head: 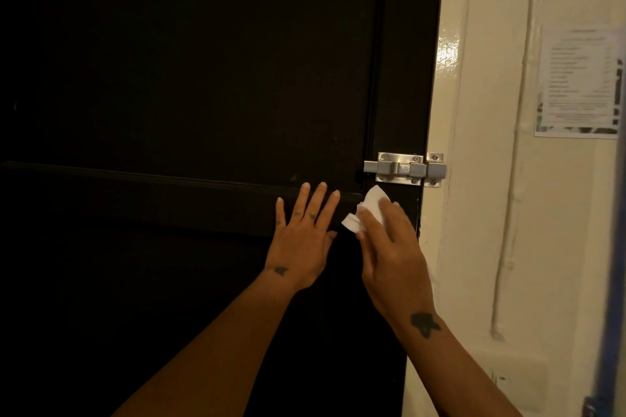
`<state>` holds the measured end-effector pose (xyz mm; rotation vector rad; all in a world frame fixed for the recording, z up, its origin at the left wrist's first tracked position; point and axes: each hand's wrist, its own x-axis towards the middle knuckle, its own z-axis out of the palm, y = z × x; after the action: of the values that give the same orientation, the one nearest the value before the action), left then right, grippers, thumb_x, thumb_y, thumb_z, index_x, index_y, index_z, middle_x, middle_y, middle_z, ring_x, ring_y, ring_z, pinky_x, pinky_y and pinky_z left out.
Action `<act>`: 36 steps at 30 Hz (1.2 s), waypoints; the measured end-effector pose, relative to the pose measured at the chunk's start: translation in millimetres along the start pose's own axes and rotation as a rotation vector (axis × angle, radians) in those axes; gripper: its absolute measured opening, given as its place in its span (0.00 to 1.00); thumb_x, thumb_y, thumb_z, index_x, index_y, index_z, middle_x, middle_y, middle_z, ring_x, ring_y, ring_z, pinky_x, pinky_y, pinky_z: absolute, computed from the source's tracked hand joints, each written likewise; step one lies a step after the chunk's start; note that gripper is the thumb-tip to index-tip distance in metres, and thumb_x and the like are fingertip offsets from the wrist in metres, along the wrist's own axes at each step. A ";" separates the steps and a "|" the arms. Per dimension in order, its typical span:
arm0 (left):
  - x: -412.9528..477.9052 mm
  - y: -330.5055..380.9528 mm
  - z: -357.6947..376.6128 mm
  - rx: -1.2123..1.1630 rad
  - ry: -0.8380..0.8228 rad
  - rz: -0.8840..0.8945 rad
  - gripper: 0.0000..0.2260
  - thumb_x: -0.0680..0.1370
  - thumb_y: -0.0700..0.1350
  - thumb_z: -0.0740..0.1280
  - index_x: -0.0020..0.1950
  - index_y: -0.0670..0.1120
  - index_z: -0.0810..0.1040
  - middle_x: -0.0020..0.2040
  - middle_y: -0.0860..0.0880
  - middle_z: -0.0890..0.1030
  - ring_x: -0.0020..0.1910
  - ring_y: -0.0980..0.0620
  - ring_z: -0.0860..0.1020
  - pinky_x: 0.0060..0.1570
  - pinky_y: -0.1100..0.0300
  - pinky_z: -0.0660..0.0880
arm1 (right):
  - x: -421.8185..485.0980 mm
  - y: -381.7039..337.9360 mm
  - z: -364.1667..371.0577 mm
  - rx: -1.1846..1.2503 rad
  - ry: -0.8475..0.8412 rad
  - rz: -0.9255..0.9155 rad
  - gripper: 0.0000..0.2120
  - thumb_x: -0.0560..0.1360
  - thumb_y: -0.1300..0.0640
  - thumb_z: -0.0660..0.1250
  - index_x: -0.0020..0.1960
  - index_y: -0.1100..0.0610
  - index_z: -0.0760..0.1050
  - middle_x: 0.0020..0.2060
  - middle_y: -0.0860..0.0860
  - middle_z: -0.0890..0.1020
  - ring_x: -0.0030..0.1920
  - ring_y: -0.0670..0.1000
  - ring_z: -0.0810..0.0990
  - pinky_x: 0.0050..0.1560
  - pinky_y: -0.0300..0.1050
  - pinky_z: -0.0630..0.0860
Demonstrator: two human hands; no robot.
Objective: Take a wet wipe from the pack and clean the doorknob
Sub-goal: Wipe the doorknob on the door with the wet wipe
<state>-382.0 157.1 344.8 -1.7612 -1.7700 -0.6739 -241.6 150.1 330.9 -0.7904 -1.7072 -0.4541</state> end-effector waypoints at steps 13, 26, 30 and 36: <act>1.6 -2.4 4.0 -0.002 -0.010 0.008 0.28 0.81 0.53 0.49 0.65 0.56 0.26 0.67 0.55 0.26 0.67 0.52 0.26 0.65 0.45 0.30 | -2.9 5.8 -5.7 0.300 0.013 0.186 0.17 0.73 0.68 0.64 0.61 0.60 0.73 0.61 0.60 0.76 0.62 0.59 0.73 0.63 0.49 0.62; 0.8 -4.2 1.0 -0.038 -0.030 0.022 0.28 0.81 0.53 0.49 0.66 0.56 0.28 0.67 0.56 0.27 0.67 0.52 0.26 0.66 0.45 0.31 | -6.3 7.3 -22.0 0.485 0.007 0.195 0.20 0.73 0.70 0.62 0.59 0.51 0.71 0.57 0.50 0.76 0.58 0.43 0.73 0.59 0.24 0.64; 1.3 -3.6 0.6 -0.043 -0.047 0.020 0.28 0.81 0.53 0.49 0.66 0.56 0.27 0.68 0.56 0.27 0.67 0.52 0.26 0.66 0.46 0.30 | -8.2 5.0 -11.1 0.421 -0.076 0.195 0.19 0.75 0.69 0.59 0.64 0.57 0.69 0.66 0.46 0.63 0.68 0.45 0.58 0.67 0.39 0.55; -0.1 -2.5 -1.4 -0.052 -0.051 0.018 0.28 0.81 0.54 0.50 0.66 0.55 0.28 0.76 0.52 0.33 0.68 0.52 0.27 0.70 0.43 0.34 | -12.1 8.3 -10.0 0.529 0.086 0.239 0.20 0.75 0.70 0.59 0.62 0.52 0.66 0.62 0.54 0.74 0.63 0.51 0.70 0.61 0.25 0.63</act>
<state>-384.5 156.0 345.9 -1.8422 -1.7825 -0.6786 -227.2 146.0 321.4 -0.5636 -1.5285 0.1279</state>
